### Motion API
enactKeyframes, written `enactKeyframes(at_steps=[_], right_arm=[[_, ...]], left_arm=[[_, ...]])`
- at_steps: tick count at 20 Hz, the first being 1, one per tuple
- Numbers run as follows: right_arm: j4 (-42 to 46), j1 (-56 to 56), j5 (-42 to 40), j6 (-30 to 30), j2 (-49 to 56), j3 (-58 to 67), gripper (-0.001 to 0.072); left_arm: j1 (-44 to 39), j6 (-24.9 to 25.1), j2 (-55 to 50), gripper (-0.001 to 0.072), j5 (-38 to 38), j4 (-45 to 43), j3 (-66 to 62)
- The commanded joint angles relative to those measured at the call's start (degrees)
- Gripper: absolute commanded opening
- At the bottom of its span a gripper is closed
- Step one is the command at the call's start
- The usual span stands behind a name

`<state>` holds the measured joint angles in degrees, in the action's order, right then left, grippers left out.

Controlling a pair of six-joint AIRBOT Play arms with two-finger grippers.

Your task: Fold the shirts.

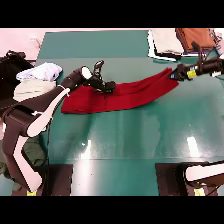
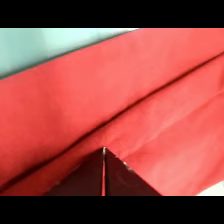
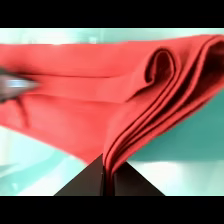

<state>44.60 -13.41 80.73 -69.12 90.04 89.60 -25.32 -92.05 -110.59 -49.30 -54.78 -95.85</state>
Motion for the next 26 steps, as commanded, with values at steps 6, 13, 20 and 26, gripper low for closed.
enactKeyframes(at_steps=[6, 13, 20, 26], right_arm=[[-0.2, 17.0, -3.0, -7.0, -5.9, 12.7, 0.0015], [-1.6, 33.4, -14.0, -8.0, -4.6, 14.8, 0.0016], [-16.5, 52.0, -33.7, -0.4, 11.7, 19.5, 0.0254], [-9.1, 47.8, -25.2, -0.9, 14.6, 21.9, 0.038]], left_arm=[[-0.2, 0.0, -2.2, 0.0024, 0.4, 1.4, -1.4], [6.4, -0.1, 3.5, 0.0024, -7.9, -8.1, -10.8], [22.8, 0.0, 16.4, 0.0024, -17.1, -17.3, -22.5], [26.4, 1.0, 21.0, 0.0024, -18.9, -17.4, -22.5]])
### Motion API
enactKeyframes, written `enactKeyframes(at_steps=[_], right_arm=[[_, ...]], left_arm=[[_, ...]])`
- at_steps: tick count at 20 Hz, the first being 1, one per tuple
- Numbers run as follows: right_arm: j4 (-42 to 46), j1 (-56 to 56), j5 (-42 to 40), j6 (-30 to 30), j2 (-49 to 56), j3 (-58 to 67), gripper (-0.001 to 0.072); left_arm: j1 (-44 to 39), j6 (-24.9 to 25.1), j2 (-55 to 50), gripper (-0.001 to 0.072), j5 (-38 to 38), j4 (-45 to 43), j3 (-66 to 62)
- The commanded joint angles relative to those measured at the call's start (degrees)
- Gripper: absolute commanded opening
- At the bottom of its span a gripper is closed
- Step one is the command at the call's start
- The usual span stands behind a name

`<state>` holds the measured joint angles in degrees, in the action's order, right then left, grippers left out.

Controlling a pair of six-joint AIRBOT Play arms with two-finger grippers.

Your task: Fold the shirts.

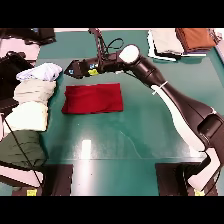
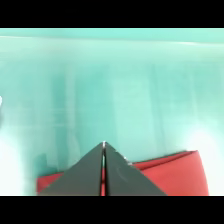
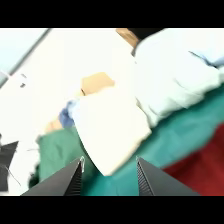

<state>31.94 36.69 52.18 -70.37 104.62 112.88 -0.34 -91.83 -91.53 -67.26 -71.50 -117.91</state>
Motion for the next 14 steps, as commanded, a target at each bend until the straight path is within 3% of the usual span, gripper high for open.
enactKeyframes(at_steps=[1, 6, 8, 11, 14], right_arm=[[6.1, -4.9, 4.4, 0.2, -1.9, -5.2, 0.038], [15.7, -20.8, 7.6, -6.3, -11.2, -29.4, 0.0395], [12.9, -26.3, 7.9, -6.3, -11.6, -36.7, 0.0615], [5.4, -29.3, 6.5, -6.0, -8.5, -42.0, 0.0594], [-1.4, -27.1, 6.1, -4.0, -2.8, -39.7, 0.059]], left_arm=[[0.8, 0.9, 1.9, 0.0025, -1.0, -0.7, -0.4], [-4.0, 2.4, 1.7, 0.0024, 0.9, -0.7, 2.3], [-6.2, 3.2, 1.6, 0.0025, 1.9, -0.7, 3.3], [-8.6, 3.8, 1.2, 0.0025, 3.1, -0.4, 3.3], [-9.4, 3.8, 1.2, 0.0025, 3.8, 0.0, 3.3]])
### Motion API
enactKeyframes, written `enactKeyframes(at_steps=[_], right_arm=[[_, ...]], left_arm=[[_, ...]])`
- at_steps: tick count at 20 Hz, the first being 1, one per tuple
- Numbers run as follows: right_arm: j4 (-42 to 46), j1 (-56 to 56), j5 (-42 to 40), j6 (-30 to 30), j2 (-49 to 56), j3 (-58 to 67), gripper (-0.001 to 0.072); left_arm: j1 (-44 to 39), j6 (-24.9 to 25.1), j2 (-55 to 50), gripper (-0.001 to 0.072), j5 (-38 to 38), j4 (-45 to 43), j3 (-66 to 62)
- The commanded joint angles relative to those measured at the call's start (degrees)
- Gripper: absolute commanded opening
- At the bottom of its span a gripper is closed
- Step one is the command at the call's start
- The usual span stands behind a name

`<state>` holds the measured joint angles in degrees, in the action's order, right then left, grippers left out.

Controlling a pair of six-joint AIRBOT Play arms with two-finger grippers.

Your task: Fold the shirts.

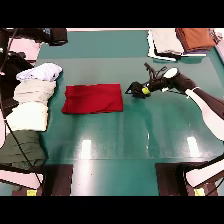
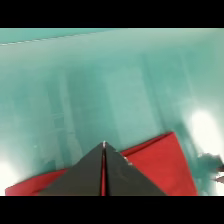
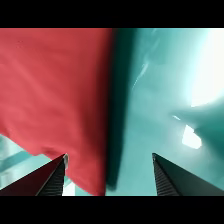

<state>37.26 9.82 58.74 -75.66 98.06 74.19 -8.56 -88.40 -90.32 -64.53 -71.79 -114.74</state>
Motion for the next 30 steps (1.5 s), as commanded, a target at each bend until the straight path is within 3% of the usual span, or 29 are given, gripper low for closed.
enactKeyframes(at_steps=[1, 3, 6, 7, 10, 11, 17, 24, 30], right_arm=[[-8.0, 1.4, -0.2, 1.4, 6.1, 1.4, 0.059], [-11.0, 5.2, -0.5, 1.4, 10.6, 6.6, 0.059], [-17.4, 10.6, -1.2, 1.8, 17.1, 14.1, 0.0497], [-18.2, 12.0, -1.2, 1.8, 18.9, 16.4, 0.0411], [-17.0, 14.1, -1.1, 4.3, 21.4, 21.6, 0.0037], [-15.5, 13.8, -1.0, 4.3, 21.1, 22.9, 0.0016], [0.9, 2.5, -1.8, 4.1, 7.3, 17.0, 0.0016], [16.3, -25.2, -3.2, -0.4, -15.6, 1.8, 0.0016], [18.5, -50.0, -7.2, -2.8, -29.4, -10.5, 0.0015]], left_arm=[[-1.2, 0.4, 0.0, 0.0024, 1.1, 0.3, 0.2], [-1.5, 0.4, 0.0, 0.0025, 1.0, 0.4, 0.2], [-1.5, 0.3, 0.0, 0.0025, 0.6, 0.4, 0.2], [-1.5, 0.3, 0.0, 0.0025, 0.3, 0.5, 0.2], [-1.5, 0.3, 0.0, 0.0025, -1.1, 0.5, 0.2], [-1.5, 0.3, 0.0, 0.0024, -1.6, 0.5, 0.2], [-1.5, 0.3, 0.0, 0.0024, -2.6, 0.7, 0.2], [-1.6, 0.3, 0.0, 0.0024, -2.4, 1.5, 0.2], [-1.6, 0.3, 0.0, 0.0024, -1.8, 3.5, 0.2]])
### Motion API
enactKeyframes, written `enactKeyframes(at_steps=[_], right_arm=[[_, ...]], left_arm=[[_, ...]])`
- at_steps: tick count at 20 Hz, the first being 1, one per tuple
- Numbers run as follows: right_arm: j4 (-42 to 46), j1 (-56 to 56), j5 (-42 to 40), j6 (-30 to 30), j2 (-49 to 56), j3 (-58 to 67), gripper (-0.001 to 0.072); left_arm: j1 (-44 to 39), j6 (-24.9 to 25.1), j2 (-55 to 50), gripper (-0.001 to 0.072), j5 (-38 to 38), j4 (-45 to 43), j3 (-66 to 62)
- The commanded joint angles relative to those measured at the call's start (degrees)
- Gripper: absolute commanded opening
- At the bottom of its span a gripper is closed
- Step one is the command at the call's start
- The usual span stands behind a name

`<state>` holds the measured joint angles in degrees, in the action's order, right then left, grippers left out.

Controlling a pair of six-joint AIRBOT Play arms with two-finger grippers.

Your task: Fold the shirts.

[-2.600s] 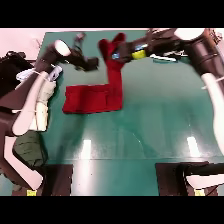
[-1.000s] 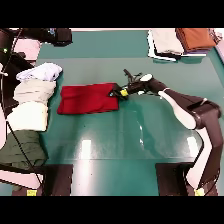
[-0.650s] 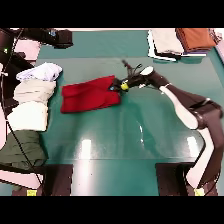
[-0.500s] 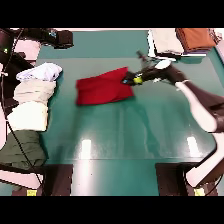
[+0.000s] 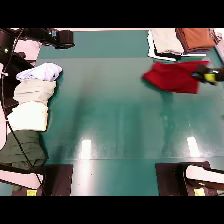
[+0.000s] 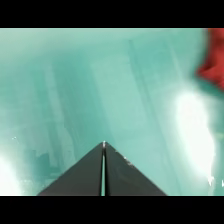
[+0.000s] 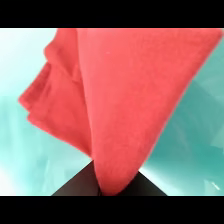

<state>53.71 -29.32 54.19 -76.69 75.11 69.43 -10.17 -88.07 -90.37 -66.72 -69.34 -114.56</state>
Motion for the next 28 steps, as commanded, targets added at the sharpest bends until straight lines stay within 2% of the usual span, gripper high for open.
enactKeyframes(at_steps=[1, 3, 7, 10, 13, 14, 15, 16, 19, 21, 23, 25, 28], right_arm=[[2.0, -14.4, -4.3, -2.3, -8.9, -8.3, 0.0015], [2.6, -20.2, -6.4, -4.0, -13.2, -12.7, 0.0015], [11.9, -25.3, -5.7, -8.5, -19.9, -20.0, 0.0015], [13.0, -25.3, -3.5, -9.2, -21.4, -23.0, 0.0015], [15.5, -25.3, 2.7, -9.3, -19.9, -22.9, 0.0029], [17.6, -25.3, 4.5, -9.1, -19.3, -22.9, 0.0173], [20.5, -25.3, 5.8, -9.1, -19.0, -22.5, 0.0466], [24.1, -25.3, 7.2, -9.2, -18.6, -21.2, 0.0617], [34.0, -25.3, 11.1, -9.2, -18.4, -13.5, 0.0627], [33.8, -25.1, 11.7, -9.2, -18.5, -7.8, 0.0626], [29.2, -23.0, 12.0, -9.2, -18.6, -3.6, 0.0626], [21.0, -18.6, 12.7, -9.2, -18.6, -1.2, 0.0624], [11.6, -7.3, 13.7, -9.2, -18.6, -0.9, 0.0624]], left_arm=[[0.0, 0.0, 0.0, 0.0025, 0.4, 1.0, 0.0], [0.0, 0.0, 0.0, 0.0024, 0.4, 1.0, 0.0], [0.0, 0.0, 0.0, 0.0024, 0.7, 1.2, 0.0], [0.0, 0.0, 0.0, 0.0024, 0.6, 1.2, 0.0], [0.0, 0.1, 0.0, 0.0025, 0.2, 1.2, 0.0], [0.0, 0.0, 0.0, 0.0025, 0.2, 1.2, 0.0], [0.0, 0.1, 0.0, 0.0025, 0.2, 1.2, 0.0], [0.0, 0.1, 0.0, 0.0025, 0.2, 1.2, 0.0], [0.0, 0.0, 0.0, 0.0025, 0.0, 1.2, 0.0], [0.0, 0.0, 0.0, 0.0025, 0.0, 1.3, 0.0], [0.0, 0.0, 0.0, 0.0025, 0.0, 1.4, 0.0], [0.0, 0.0, 0.0, 0.0025, 0.6, 1.4, 0.0], [0.0, 0.0, 0.0, 0.0026, 0.0, 1.4, 0.0]])
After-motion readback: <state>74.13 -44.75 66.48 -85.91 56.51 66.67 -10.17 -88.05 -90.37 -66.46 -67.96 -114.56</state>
